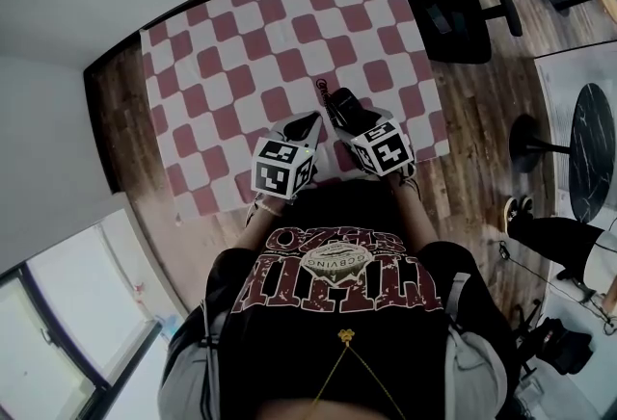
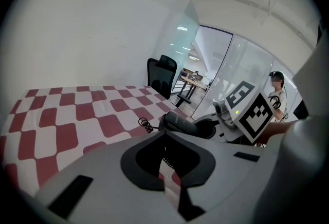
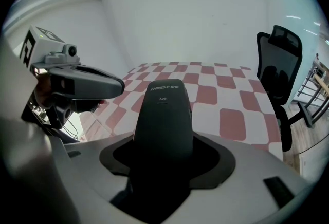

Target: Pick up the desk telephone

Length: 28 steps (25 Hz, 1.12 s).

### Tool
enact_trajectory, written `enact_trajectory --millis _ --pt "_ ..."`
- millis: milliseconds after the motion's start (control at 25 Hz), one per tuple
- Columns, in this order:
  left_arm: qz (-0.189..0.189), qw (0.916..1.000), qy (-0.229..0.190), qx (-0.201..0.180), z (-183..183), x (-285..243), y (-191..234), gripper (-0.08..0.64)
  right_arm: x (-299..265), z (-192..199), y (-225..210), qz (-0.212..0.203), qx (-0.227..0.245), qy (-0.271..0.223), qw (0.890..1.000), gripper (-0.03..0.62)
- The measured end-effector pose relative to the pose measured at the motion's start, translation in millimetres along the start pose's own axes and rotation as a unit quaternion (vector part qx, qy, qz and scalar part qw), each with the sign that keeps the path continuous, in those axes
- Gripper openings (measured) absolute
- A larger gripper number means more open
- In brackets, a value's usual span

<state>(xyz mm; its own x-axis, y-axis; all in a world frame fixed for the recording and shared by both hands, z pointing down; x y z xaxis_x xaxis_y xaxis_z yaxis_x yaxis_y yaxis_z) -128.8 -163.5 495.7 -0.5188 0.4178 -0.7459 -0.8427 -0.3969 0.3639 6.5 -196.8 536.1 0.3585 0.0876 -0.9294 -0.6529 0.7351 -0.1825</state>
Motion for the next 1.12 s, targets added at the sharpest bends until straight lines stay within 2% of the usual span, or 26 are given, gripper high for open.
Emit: enact_trajectory --millis 1120 --pt "0.002 0.9997 0.024 -0.003 7 -10 6 0.008 73 -38 28 -0.010 0.038 -0.035 0.999 0.288"
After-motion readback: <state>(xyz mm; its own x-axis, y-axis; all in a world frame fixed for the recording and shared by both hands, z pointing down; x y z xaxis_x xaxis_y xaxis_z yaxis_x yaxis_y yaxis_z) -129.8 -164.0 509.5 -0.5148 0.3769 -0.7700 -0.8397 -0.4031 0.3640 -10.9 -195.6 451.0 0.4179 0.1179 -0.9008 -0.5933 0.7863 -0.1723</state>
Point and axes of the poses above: the fingertips, and each gripper's own axes: x backward along the fingers, y to its left, z out of its underside, the point moved 7 cm from there along x, backward along the fingers, and after that the axes turned 15 degrees about y, right-handed, at the moved point
